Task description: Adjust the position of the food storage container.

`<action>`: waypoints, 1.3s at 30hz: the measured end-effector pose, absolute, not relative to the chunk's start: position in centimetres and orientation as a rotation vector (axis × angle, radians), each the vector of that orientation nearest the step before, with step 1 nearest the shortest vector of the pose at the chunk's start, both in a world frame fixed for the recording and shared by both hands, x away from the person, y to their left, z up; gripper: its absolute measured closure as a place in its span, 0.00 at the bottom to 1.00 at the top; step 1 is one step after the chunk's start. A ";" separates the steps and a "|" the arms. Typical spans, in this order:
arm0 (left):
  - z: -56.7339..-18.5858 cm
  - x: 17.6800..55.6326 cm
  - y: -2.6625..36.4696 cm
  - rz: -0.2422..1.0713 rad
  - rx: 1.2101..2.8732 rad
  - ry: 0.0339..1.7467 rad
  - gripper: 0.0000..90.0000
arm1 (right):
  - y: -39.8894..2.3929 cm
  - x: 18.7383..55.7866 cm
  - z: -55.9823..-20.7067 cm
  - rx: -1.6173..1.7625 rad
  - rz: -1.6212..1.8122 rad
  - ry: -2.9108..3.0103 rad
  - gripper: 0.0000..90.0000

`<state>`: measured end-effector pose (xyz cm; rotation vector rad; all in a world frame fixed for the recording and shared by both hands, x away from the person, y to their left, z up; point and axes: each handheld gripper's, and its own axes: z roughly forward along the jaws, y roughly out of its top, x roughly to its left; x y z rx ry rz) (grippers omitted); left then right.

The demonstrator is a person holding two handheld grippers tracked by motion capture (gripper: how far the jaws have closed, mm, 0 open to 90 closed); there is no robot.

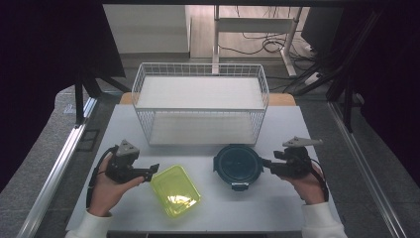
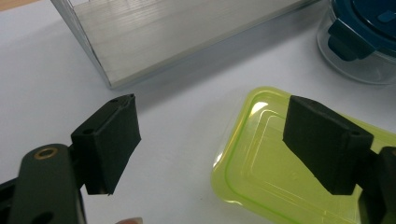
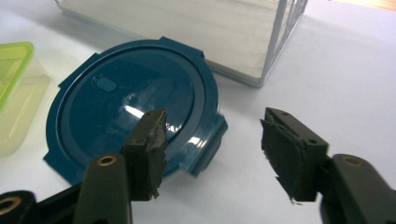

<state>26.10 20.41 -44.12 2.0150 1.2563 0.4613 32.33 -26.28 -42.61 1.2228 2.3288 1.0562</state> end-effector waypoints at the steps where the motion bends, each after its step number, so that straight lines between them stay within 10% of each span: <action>1: -44.2 26.1 20.4 0.458 2.018 1.257 0.20 | -26.0 32.8 -42.4 1.224 1.042 2.337 0.50; 18: -44.9 26.2 20.9 0.456 2.018 1.283 0.20 | -20.0 40.0 -41.7 0.959 0.709 2.512 0.98; 39: -46.0 26.3 20.0 0.451 2.073 1.266 0.20 | -15.2 42.4 -45.1 0.616 0.490 2.583 0.99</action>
